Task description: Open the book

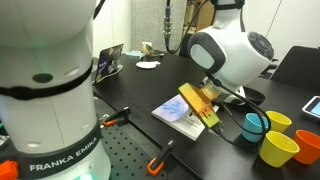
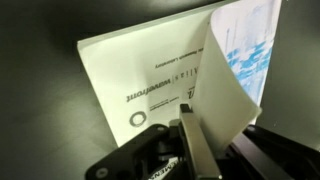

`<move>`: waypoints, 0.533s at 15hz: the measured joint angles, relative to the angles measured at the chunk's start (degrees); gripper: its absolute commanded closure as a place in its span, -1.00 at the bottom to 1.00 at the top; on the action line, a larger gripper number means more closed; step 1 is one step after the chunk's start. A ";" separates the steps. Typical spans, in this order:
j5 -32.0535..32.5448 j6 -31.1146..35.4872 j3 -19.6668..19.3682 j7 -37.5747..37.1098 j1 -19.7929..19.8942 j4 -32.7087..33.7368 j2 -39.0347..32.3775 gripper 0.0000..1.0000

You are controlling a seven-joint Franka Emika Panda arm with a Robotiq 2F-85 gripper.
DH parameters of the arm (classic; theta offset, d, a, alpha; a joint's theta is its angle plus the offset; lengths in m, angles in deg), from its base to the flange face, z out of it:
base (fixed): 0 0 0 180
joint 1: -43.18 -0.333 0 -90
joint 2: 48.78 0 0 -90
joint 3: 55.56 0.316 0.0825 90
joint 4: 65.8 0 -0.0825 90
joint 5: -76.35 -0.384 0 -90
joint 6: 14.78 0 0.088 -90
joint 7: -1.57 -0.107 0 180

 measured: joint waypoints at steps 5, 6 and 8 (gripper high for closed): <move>-4.48 4.36 3.14 1.02 -3.68 -5.17 7.22 0.73; -6.45 5.50 3.98 1.86 -4.45 -6.00 8.79 0.72; -9.82 7.30 5.53 2.72 -5.95 -7.38 11.81 0.71</move>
